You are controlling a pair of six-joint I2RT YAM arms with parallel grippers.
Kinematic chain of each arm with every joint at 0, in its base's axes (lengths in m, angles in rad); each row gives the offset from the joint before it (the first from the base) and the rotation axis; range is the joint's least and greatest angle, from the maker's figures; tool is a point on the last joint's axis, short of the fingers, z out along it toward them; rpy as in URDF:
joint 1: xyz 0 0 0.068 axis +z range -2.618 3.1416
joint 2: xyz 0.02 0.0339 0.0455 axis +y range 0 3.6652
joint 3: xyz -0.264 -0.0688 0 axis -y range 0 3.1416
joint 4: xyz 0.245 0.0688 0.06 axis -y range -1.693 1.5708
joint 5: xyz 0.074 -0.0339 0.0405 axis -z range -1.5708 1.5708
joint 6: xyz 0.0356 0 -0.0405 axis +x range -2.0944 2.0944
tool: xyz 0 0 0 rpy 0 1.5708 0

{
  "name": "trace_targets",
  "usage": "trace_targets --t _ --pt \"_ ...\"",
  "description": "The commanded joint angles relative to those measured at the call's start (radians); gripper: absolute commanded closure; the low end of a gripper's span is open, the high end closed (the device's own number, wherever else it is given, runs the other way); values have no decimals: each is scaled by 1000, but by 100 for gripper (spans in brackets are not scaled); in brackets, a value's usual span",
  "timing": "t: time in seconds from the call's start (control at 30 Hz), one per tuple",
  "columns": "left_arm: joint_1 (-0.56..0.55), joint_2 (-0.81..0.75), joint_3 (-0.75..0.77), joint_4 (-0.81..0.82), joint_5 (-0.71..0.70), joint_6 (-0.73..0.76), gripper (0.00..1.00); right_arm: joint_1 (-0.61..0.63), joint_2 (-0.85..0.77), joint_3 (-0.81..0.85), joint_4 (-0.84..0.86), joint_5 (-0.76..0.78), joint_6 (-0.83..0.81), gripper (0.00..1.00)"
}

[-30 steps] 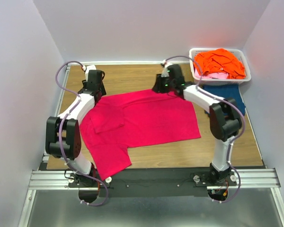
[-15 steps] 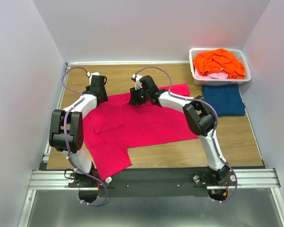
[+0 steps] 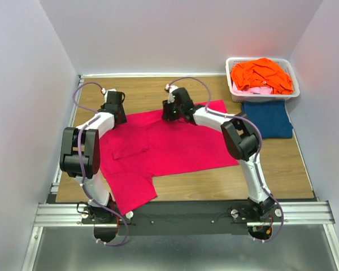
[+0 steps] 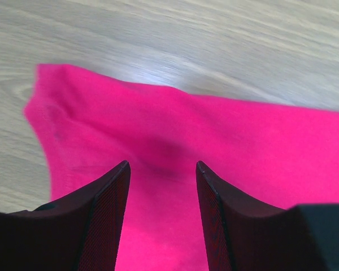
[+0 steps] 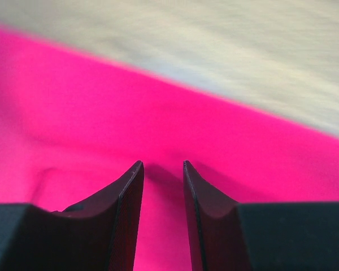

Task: Fold and stack the t-shirts
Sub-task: Fold the tshirt

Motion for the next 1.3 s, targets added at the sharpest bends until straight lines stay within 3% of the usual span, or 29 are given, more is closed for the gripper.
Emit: trace_targets --t 0.0,0.27,0.47,0.7,1.07,1.27 --pt "64 7 4 29 4 -12 42 -121 -77 -55 16 129 22 59" --pt "93 64 22 9 10 -6 43 -327 -79 -123 16 157 89 59" --pt "136 85 22 -2 20 -6 42 -410 -71 -186 16 155 165 59" --pt "168 131 42 -15 44 -11 43 -433 -62 -195 5 229 180 59" --pt "176 275 277 -62 101 -28 43 -454 36 -29 -19 232 90 57" --pt "176 170 306 -60 95 -29 37 -453 -28 29 -23 163 -15 47"
